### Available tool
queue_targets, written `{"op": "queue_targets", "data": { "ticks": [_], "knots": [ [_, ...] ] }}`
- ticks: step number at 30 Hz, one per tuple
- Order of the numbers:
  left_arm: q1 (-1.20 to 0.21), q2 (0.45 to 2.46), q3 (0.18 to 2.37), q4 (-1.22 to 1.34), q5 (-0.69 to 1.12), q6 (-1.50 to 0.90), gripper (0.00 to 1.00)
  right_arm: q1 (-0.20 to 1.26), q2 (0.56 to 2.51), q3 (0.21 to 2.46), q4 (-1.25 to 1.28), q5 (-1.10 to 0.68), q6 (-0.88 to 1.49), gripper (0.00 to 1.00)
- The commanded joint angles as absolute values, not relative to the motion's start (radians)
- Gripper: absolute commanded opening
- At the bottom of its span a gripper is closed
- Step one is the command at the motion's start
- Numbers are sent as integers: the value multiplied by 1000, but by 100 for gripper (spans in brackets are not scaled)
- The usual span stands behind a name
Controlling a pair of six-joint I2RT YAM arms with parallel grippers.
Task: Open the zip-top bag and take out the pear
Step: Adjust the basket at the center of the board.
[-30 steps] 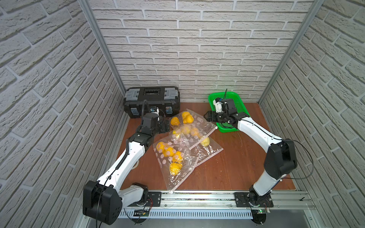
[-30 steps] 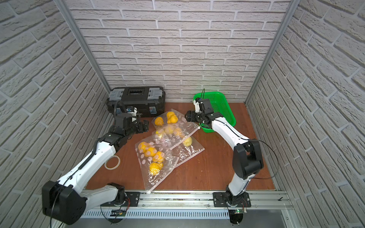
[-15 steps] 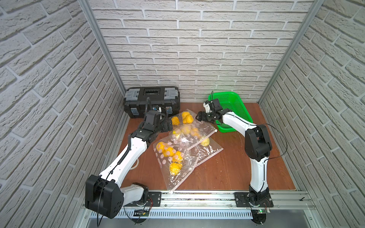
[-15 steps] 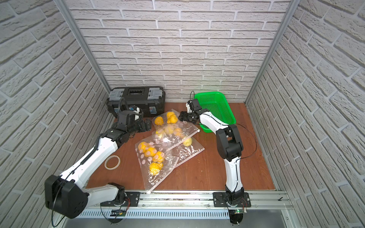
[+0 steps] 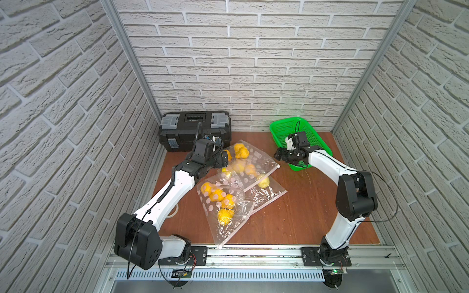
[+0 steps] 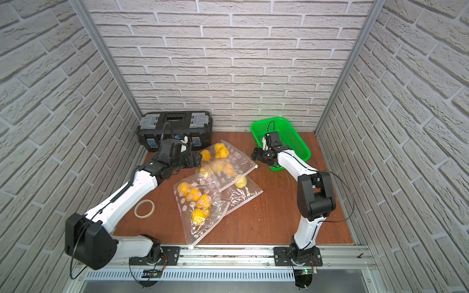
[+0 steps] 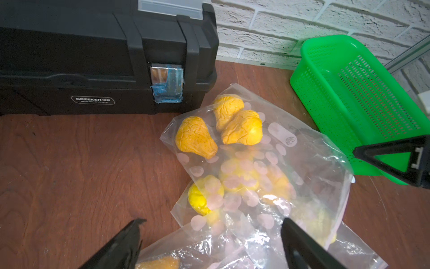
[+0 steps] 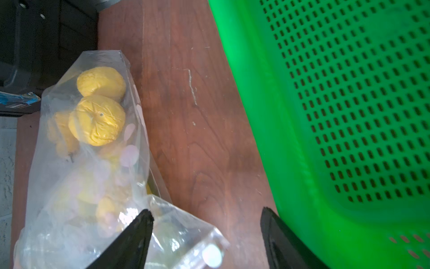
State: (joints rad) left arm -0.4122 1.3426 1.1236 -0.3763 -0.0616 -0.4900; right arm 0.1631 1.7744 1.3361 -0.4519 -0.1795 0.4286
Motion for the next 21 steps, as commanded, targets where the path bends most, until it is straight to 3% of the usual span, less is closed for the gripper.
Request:
{"op": "queue_targets", "data": {
  "ticks": [1,12,17,21],
  "knots": [
    [-430,1375,1169,-386,-65,-481,94,125,1698,1279,-525,-97,372,76],
    [-449,1418,1196,-395,-85,-495,93,-53,1608,1216,-583,-3,419,76],
    [-449,1416,1191,-409,-120,-502,93,-2,1563,1230,-567,-69,721,77],
    [-449,1413,1192,-417,-140,-506,93,93,1592,1335,-731,119,1075,78]
  ]
}}
